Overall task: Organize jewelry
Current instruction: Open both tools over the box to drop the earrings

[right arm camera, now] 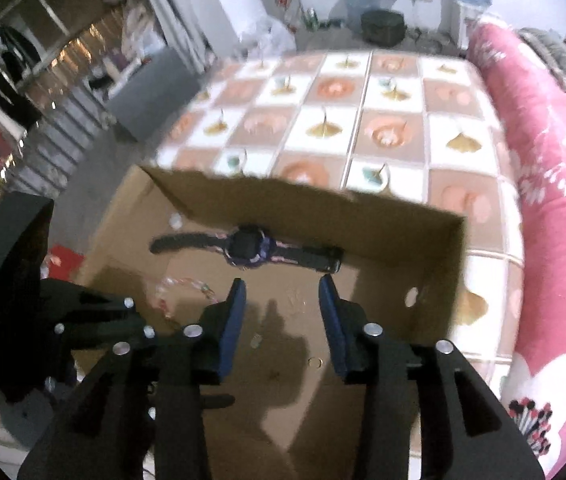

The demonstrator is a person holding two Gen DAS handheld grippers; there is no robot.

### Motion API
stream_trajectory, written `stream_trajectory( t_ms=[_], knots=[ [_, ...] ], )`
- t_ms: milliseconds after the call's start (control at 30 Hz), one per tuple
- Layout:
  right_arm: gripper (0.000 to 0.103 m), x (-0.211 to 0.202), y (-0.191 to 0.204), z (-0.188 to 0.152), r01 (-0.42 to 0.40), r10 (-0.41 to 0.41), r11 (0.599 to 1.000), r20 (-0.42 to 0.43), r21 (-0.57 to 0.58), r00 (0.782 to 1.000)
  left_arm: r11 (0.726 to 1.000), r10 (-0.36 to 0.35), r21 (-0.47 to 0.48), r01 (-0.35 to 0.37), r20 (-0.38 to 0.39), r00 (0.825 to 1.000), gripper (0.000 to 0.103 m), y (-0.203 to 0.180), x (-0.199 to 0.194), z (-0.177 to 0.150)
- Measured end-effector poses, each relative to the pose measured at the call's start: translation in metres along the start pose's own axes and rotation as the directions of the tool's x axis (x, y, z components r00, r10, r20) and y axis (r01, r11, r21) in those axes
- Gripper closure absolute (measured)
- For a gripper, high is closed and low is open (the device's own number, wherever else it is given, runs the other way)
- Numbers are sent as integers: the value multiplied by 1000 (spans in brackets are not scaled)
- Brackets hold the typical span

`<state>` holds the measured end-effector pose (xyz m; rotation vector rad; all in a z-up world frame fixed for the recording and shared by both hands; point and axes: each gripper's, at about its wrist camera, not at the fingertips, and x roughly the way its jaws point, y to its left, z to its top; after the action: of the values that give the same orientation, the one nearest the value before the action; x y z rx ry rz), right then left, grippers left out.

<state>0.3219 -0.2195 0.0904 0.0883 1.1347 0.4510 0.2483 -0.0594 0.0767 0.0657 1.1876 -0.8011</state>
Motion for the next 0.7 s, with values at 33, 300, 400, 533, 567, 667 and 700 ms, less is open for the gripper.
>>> stream_trajectory(
  t_ms=[33, 300, 400, 533, 567, 667, 700],
  knots=[
    [61, -11, 1, -2, 1, -1, 1000, 23, 0, 1000, 1000, 9, 9, -10, 37, 999, 62, -4, -12, -3],
    [46, -120, 16, -59, 108, -104, 994, 223, -3, 969, 996, 22, 71, -47, 321, 947, 24, -32, -89, -47],
    [39, -139, 25, -90, 100, -102, 995, 269, 22, 958, 997, 1, 68, -29, 378, 926, 18, -34, -106, -77],
    [38, -142, 35, -135, 88, -106, 993, 297, 74, 949, 999, 23, 30, -37, 385, 923, 16, -30, -110, -118],
    [38, -140, 37, -151, 63, -88, 994, 308, 89, 947, 999, 20, 23, -32, 388, 921, 15, -30, -111, -130],
    [38, -133, 39, -186, 25, -68, 990, 322, 135, 944, 1000, 19, -2, -20, 388, 921, 12, -28, -107, -161],
    [38, -128, 39, -198, 23, -72, 988, 319, 153, 945, 1000, 31, -12, -28, 385, 922, 12, -27, -103, -170]
  ],
)
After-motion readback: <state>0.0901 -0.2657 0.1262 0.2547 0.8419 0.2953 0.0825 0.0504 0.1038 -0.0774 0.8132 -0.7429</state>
